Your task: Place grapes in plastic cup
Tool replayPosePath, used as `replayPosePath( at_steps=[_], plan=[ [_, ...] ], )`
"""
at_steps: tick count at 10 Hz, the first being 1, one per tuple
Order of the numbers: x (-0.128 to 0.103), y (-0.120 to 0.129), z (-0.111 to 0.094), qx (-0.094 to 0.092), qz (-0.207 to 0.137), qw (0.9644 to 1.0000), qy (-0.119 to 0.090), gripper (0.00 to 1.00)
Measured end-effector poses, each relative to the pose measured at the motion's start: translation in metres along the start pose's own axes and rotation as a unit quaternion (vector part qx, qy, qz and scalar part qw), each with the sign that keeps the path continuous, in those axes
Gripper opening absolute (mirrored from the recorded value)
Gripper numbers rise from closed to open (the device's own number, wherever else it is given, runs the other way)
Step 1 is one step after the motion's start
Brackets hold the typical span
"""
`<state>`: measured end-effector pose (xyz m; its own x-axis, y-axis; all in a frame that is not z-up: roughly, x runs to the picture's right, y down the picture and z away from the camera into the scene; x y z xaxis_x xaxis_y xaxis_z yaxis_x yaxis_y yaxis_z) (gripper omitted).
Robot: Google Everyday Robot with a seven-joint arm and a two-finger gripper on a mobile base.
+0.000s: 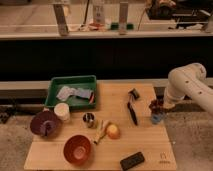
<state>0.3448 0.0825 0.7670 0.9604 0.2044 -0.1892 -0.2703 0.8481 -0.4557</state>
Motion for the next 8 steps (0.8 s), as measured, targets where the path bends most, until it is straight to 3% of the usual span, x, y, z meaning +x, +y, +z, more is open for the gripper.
replayPosePath(
  at_steps=[3, 8],
  plan=[
    [0.007, 0.003, 0.006, -0.009, 0.008, 0.9999, 0.002, 0.03],
    [0.010, 0.005, 0.018, -0.028, 0.010, 0.9996, 0.005, 0.55]
  ],
)
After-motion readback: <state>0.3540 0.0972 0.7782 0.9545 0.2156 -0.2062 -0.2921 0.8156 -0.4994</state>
